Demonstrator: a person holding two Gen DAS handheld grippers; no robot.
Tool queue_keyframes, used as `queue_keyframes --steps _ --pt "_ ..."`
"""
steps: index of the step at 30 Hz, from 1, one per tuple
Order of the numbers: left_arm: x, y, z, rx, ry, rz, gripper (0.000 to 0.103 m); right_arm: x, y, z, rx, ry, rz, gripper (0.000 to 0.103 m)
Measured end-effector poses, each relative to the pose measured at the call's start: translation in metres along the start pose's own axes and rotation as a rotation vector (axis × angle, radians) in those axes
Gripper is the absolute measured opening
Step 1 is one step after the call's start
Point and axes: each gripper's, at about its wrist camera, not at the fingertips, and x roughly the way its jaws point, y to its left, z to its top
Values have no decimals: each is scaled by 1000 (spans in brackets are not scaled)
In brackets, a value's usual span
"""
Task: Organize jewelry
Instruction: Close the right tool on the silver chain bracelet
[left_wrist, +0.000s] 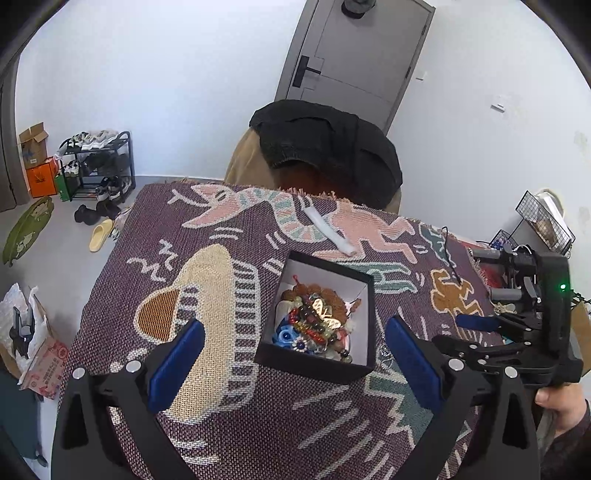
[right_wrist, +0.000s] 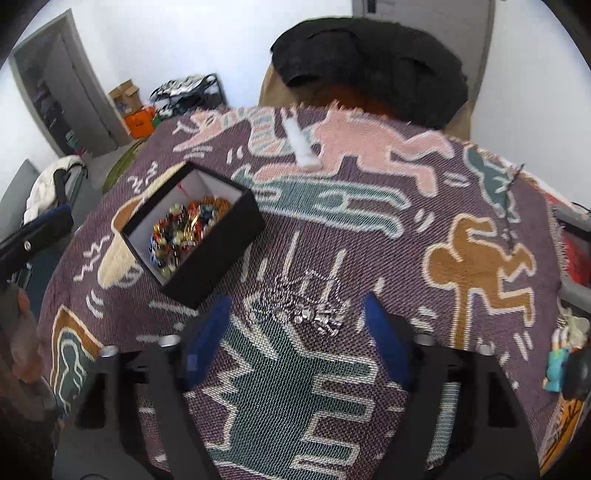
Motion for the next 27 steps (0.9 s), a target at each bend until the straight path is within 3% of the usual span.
queue_keyframes --steps 12,16,23,27 --pt "16 20 -7 -45 34 10 95 44 -2 -2 -52 48 63 58" --pt "18 24 -9 -52 39 10 95 54 -8 -5 -35 59 123 58" --pt "20 29 -11 -60 47 7 95 54 -9 -16 -56 104 87 58" --pt "19 30 -11 -72 41 1 95 55 -5 -25 -112 137 -11 40"
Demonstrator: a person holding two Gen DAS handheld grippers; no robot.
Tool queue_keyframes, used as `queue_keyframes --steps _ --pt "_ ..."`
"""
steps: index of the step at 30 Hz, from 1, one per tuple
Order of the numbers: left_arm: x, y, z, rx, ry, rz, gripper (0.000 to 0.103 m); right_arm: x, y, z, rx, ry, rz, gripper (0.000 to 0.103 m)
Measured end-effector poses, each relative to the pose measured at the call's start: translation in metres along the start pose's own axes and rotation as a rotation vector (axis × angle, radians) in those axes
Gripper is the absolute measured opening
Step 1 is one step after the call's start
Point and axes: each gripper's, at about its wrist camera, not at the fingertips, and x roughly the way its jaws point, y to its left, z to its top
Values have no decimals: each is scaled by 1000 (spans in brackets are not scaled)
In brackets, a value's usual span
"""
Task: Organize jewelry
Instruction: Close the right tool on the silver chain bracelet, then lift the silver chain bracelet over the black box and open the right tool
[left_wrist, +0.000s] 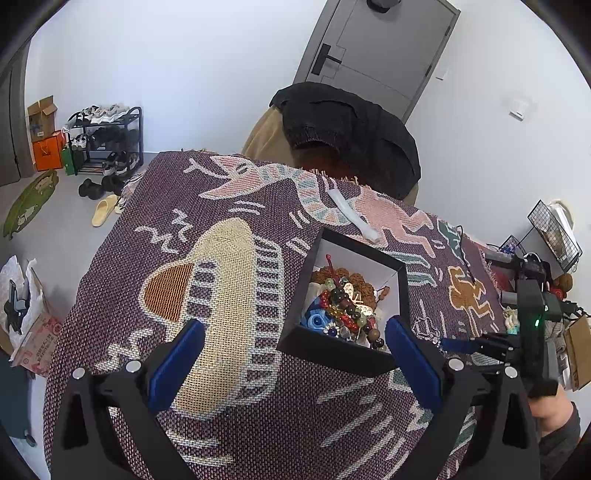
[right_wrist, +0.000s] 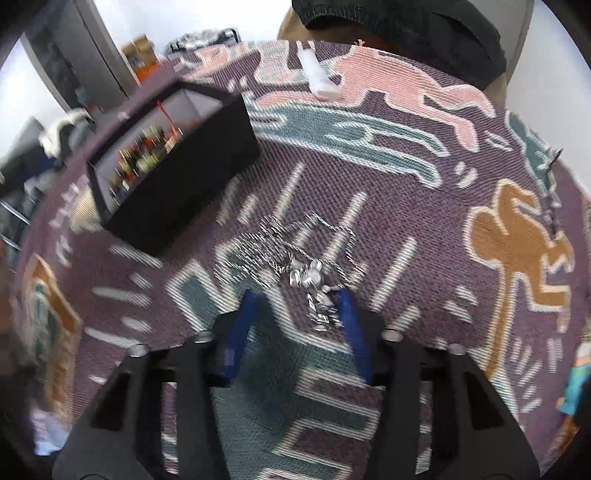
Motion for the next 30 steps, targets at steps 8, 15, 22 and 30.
queue_keyframes --steps 8,15,22,30 --pt "-2 -2 -2 5 2 -4 95 2 9 11 -29 7 -55 31" --pt "-6 -4 -1 8 -3 -7 95 0 5 8 -33 29 -30 16" --pt "-4 -22 1 40 -1 -24 95 -24 -4 -1 -2 -24 -63 12" --pt "-2 -43 3 66 0 -35 95 -95 -16 9 45 -182 -79 10"
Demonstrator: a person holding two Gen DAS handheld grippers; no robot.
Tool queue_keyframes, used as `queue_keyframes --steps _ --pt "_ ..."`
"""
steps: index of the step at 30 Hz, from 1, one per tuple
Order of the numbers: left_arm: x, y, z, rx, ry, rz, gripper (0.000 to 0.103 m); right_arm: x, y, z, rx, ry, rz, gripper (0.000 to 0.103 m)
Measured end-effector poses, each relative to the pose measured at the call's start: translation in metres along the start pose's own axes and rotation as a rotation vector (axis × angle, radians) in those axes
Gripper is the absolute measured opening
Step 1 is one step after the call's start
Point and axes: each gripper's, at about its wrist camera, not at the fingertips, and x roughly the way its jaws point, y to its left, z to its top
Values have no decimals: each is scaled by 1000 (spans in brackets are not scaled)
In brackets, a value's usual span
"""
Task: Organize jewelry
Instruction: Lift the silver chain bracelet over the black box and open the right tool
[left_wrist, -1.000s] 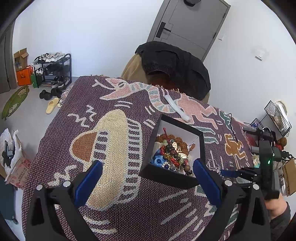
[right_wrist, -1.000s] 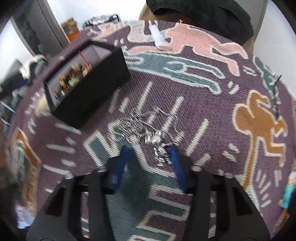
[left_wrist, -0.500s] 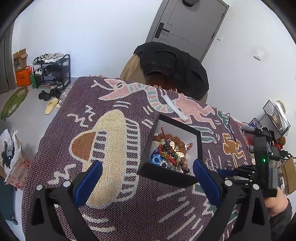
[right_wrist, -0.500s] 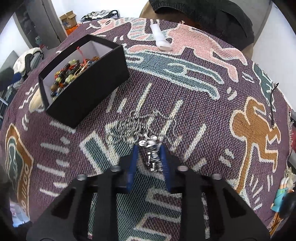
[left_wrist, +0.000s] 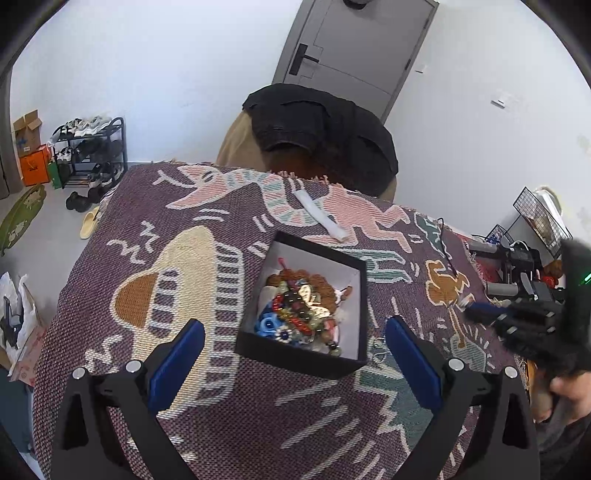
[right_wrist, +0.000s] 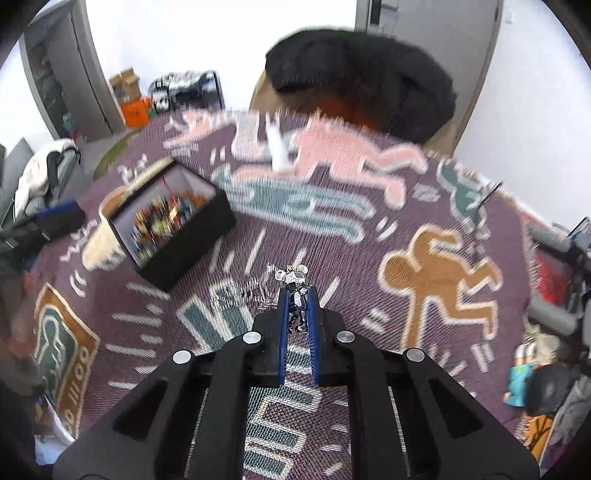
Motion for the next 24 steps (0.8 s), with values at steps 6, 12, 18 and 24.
queue_keyframes --steps 6,12,18,24 --pt "1 -20 2 40 0 -14 95 -55 -2 18 20 -119 -7 10" --pt "1 -29 4 48 -4 -26 95 -100 -1 36 25 -221 -25 10" --pt "0 -35 6 63 -12 -32 95 -137 1 52 29 -292 -44 10" --pt "-2 -26 6 42 -15 -32 95 -167 10 68 17 -344 -42 10"
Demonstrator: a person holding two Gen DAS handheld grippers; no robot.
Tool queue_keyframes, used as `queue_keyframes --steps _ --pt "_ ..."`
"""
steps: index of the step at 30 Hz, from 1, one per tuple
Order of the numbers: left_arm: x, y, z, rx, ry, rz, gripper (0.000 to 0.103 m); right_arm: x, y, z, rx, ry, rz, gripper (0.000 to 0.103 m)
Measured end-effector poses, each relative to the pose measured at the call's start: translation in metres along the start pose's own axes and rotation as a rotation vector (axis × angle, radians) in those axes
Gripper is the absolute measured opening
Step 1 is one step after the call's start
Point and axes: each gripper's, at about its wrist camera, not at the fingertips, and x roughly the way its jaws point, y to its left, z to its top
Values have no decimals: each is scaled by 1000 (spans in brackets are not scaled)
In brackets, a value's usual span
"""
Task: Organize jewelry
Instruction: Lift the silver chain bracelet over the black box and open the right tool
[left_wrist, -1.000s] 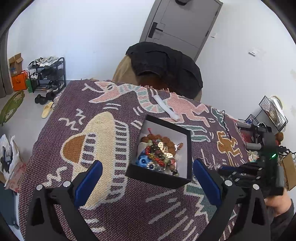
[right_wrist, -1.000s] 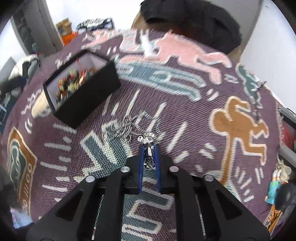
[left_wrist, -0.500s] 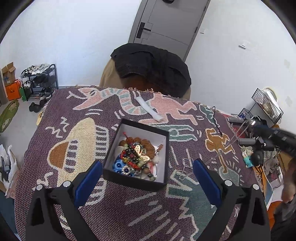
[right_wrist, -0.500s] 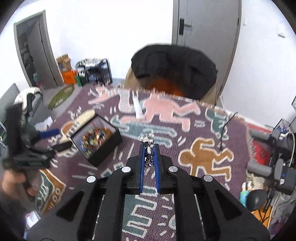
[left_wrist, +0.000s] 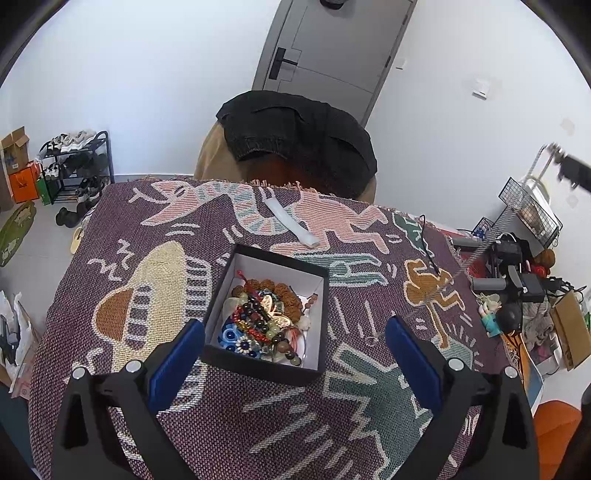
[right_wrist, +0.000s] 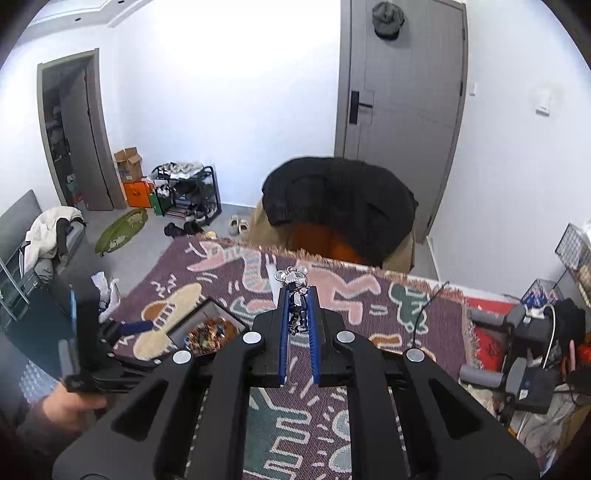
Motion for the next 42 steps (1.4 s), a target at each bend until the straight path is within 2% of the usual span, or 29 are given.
queue_keyframes --steps 19,29,35,42 --pt "-32 55 1 -94 -49 20 95 -34 35 66 -44 -101 -10 10" --pt "-46 88 -7 -137 -58 32 95 -37 84 110 -93 -141 16 10" --pt "-56 111 -10 -169 -74 47 95 -13 105 106 -113 -110 35 10" --pt "-58 124 -13 -191 -77 58 95 33 122 82 -132 -17 57 10"
